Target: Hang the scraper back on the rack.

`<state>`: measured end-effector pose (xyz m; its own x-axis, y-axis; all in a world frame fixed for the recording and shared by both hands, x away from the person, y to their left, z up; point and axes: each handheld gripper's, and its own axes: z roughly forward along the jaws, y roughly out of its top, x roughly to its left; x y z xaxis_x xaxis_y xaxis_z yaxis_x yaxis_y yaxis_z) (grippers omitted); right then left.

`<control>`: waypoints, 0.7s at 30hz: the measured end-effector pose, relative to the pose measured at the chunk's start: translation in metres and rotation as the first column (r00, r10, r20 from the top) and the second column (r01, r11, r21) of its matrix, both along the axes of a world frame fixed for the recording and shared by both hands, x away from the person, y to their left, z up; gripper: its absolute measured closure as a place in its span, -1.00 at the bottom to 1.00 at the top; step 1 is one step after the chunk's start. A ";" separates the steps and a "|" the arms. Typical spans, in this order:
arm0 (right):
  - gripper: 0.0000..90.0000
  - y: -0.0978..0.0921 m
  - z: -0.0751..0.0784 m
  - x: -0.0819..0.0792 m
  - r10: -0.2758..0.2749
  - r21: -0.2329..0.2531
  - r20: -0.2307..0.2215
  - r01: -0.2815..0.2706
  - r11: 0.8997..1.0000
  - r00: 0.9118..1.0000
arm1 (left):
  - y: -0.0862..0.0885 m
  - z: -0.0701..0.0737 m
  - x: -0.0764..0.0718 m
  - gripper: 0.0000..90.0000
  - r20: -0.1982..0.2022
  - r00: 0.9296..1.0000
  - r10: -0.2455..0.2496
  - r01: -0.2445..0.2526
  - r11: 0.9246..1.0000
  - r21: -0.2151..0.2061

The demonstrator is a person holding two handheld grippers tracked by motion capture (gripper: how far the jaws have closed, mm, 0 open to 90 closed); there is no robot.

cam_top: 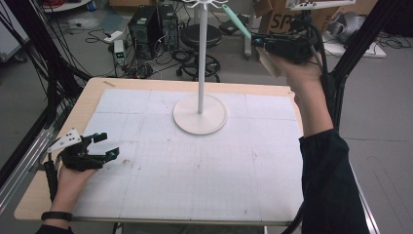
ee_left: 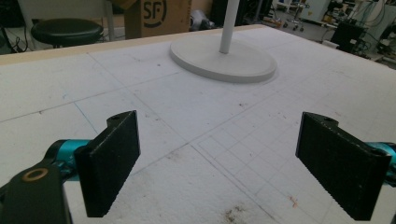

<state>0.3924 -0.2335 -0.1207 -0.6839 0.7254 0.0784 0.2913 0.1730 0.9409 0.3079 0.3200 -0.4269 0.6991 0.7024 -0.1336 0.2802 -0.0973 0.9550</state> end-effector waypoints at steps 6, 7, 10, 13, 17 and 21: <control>0.81 0.005 0.000 0.003 0.002 -0.010 -0.001 -0.002 1.000 1.000 | -0.001 0.000 -0.001 -0.68 -0.001 1.000 -0.004 0.004 1.000 0.001; 0.81 0.006 0.000 0.003 -0.001 -0.012 0.002 0.001 1.000 1.000 | -0.001 0.000 -0.001 -0.68 -0.001 1.000 -0.006 0.006 1.000 0.003; 0.81 0.007 -0.001 0.004 -0.004 -0.018 0.000 0.004 1.000 1.000 | -0.001 0.001 -0.001 -0.68 -0.002 1.000 -0.005 0.005 1.000 0.004; 0.81 0.010 -0.003 0.006 -0.015 -0.028 -0.003 0.015 0.999 1.000 | -0.001 0.001 -0.001 -0.68 0.000 1.000 -0.004 0.004 1.000 0.001; 0.81 0.014 -0.007 0.011 -0.025 -0.033 -0.009 0.025 0.999 1.000 | -0.001 0.001 -0.001 -0.68 0.000 1.000 -0.006 0.006 1.000 0.003; 0.81 0.016 -0.013 0.017 -0.031 -0.037 -0.027 0.030 0.999 0.999 | -0.001 0.000 -0.001 -0.68 -0.003 1.000 -0.008 0.008 1.000 0.007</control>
